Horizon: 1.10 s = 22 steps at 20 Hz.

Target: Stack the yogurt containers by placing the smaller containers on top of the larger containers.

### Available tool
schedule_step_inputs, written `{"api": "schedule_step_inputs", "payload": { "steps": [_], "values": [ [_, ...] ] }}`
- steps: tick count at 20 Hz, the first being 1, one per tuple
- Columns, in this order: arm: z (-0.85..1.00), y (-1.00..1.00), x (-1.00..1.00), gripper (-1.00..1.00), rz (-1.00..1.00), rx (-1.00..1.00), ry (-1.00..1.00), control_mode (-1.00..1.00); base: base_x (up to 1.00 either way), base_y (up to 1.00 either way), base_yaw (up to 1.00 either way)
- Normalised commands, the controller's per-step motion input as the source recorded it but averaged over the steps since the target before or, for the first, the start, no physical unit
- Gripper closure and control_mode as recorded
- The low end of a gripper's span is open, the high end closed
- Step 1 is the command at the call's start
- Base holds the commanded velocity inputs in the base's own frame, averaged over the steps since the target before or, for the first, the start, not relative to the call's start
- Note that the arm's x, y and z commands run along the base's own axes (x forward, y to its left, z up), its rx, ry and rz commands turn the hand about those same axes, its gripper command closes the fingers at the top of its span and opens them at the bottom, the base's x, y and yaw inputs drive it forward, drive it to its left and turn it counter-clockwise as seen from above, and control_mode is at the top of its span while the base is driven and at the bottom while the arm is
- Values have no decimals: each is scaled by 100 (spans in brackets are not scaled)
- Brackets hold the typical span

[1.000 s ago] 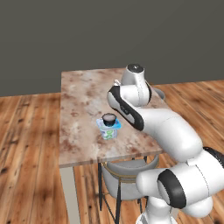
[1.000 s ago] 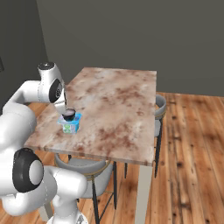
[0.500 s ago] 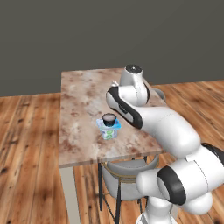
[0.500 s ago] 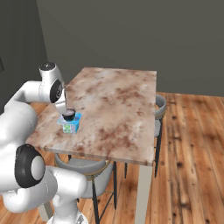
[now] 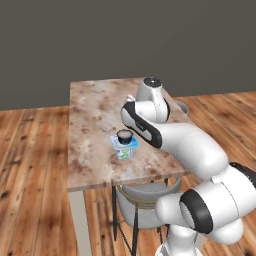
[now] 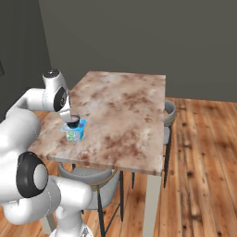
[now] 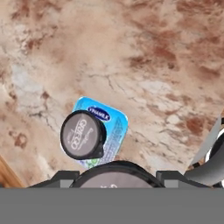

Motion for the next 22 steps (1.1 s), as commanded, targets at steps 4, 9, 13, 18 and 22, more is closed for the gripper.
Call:
{"api": "schedule_step_inputs", "payload": {
  "steps": [4,9,13,18,22],
  "values": [
    [-6,8,11,100,3,0,0,-100,0,0,0],
    [-2,6,6,100,2,0,0,-100,0,0,0],
    [-3,1,6,100,1,0,0,-100,0,0,0],
    [-6,0,3,100,2,0,0,-100,0,0,0],
    [-5,0,15,100,1,0,0,-100,0,0,0]
  ]
}}
